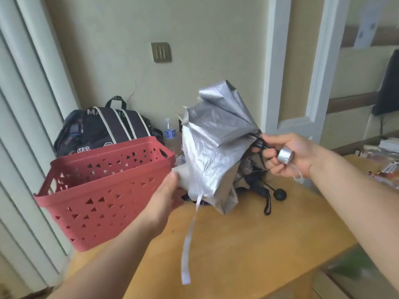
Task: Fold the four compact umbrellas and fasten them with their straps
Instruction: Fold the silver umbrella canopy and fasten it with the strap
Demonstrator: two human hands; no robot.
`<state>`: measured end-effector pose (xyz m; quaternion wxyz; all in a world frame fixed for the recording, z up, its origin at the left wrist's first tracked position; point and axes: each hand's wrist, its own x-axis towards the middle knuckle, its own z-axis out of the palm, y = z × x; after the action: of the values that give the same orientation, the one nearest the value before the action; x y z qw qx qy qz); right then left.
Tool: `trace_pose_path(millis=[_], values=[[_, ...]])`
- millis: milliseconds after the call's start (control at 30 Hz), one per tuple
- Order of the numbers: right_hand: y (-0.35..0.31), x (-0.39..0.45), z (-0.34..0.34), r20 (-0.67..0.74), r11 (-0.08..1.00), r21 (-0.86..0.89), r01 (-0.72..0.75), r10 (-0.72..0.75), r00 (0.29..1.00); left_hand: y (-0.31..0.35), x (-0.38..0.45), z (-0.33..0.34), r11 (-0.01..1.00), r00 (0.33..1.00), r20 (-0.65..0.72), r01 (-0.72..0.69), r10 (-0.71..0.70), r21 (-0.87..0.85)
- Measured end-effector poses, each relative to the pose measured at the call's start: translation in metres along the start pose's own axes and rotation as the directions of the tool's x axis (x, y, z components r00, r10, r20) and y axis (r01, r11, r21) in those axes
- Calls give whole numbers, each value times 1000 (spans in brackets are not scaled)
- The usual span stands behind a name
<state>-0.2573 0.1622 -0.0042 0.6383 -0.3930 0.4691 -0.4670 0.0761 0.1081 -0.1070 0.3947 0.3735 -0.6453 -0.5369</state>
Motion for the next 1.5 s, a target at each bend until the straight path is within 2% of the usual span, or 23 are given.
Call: trace_pose_path(millis=[67,200,300,333,400,533,600,667,733,833,867,933,1033,1133,1233,1300,1400,1500], values=[[0,2,-1,-17,1000,13,11,-11,1000,0,1,13,1000,998,68,0,-1,5],[7,6,-3,-42,999,23,37,-36,998,3,4,41,984,998,53,-20,30,-178],[9,5,-8,-67,996,-32,88,-90,994,8,7,54,950,991,-47,-131,123,-284],[8,3,-10,-78,992,-63,108,-113,991,9,9,55,938,989,-95,-139,115,-318],[2,-3,-14,-119,981,-122,150,-165,979,9,12,56,927,990,-139,-81,32,-365],[-20,-23,-12,-185,940,-244,238,-286,940,19,10,64,880,987,22,153,-160,-450],[-30,-35,-7,-175,921,-269,281,-334,926,26,6,70,902,990,52,142,-132,-407],[-38,-46,-1,-147,908,-258,329,-373,916,31,4,69,929,999,6,48,-49,-368],[-38,-52,5,-126,919,-199,340,-368,921,41,0,61,908,1000,-10,-31,29,-418],[-17,-44,7,-230,952,-258,163,-224,947,54,-11,43,898,986,2,-148,164,-415],[-5,-37,7,-291,945,-314,91,-187,938,55,-14,37,907,979,8,-184,202,-379],[20,-19,9,-364,936,-351,37,-173,915,57,-22,29,927,972,6,-223,235,-301],[55,1,20,-364,946,-322,33,-155,918,63,-33,21,941,971,11,-230,241,-250],[80,8,25,-314,950,-309,-29,-73,947,78,-38,15,943,963,13,-261,270,-208],[94,11,23,-232,891,-445,-92,-15,973,99,-30,16,949,960,-3,-278,281,-148],[100,11,25,-160,823,-562,-81,-12,987,111,-16,22,951,961,-23,-276,276,-136],[106,8,26,-73,733,-680,-17,-45,996,120,16,32,970,976,-6,-216,216,-113],[113,7,22,-59,719,-695,-3,-52,997,113,44,44,993,993,64,-92,96,-68]])
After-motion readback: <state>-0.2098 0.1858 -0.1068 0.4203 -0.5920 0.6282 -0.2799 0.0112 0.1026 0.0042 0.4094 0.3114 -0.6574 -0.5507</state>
